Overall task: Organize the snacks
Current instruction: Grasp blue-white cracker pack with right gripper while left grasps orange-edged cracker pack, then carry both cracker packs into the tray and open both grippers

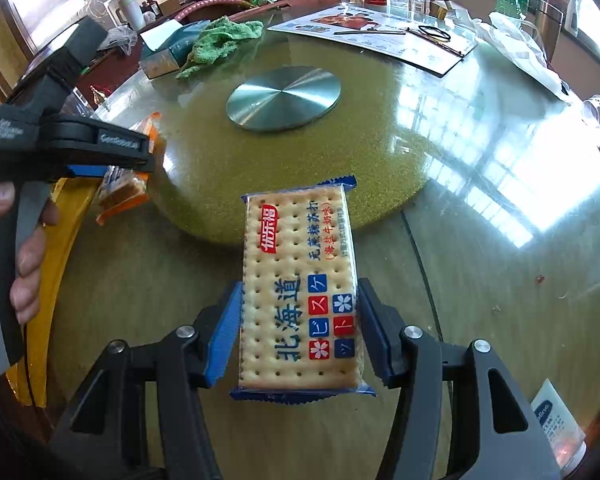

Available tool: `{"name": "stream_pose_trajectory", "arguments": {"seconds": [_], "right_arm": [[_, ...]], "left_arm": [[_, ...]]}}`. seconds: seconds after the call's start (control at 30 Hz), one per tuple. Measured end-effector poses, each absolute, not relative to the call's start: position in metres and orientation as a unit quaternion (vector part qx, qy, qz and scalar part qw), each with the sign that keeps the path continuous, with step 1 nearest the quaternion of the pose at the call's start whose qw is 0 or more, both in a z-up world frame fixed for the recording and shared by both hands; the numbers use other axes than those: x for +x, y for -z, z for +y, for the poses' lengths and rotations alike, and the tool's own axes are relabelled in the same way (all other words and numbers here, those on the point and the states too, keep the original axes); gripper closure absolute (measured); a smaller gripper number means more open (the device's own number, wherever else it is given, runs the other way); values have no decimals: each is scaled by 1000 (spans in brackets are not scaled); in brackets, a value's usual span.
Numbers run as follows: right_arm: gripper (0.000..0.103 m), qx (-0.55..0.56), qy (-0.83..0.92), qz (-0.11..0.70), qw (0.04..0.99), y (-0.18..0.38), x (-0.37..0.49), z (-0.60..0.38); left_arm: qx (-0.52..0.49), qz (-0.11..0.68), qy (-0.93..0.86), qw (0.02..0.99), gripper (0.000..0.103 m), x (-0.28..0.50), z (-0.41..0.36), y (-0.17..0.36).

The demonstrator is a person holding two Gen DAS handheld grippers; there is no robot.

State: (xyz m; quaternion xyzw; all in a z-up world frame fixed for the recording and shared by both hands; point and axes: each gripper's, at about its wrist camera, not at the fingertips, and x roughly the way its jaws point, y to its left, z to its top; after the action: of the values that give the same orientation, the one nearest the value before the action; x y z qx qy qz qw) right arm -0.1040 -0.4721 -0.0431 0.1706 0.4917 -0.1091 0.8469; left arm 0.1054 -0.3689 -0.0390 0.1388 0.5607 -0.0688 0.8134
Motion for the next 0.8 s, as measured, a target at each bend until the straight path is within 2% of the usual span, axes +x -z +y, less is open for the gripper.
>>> {"name": "stream_pose_trajectory", "arguments": {"seconds": [0.23, 0.37, 0.43, 0.5, 0.7, 0.77, 0.8], "right_arm": [[46, 176, 119, 487, 847, 43, -123, -475], [46, 180, 123, 481, 849, 43, -143, -473], [46, 180, 124, 479, 850, 43, -148, -473], [45, 188, 122, 474, 852, 44, -151, -474], [37, 208, 116, 465, 853, 44, -149, -477], [37, 197, 122, 466, 854, 45, -147, -474], [37, 190, 124, 467, 855, 45, -146, -472]], "left_arm": [[162, 548, 163, 804, 48, 39, -360, 42], [129, 553, 234, 789, 47, 1, -333, 40], [85, 552, 265, 786, 42, -4, -323, 30], [91, 530, 239, 809, 24, -2, -323, 21], [204, 518, 232, 798, 25, -5, -365, 38], [214, 515, 235, 796, 24, -8, -372, 47], [208, 514, 236, 798, 28, -8, -373, 50]]}}
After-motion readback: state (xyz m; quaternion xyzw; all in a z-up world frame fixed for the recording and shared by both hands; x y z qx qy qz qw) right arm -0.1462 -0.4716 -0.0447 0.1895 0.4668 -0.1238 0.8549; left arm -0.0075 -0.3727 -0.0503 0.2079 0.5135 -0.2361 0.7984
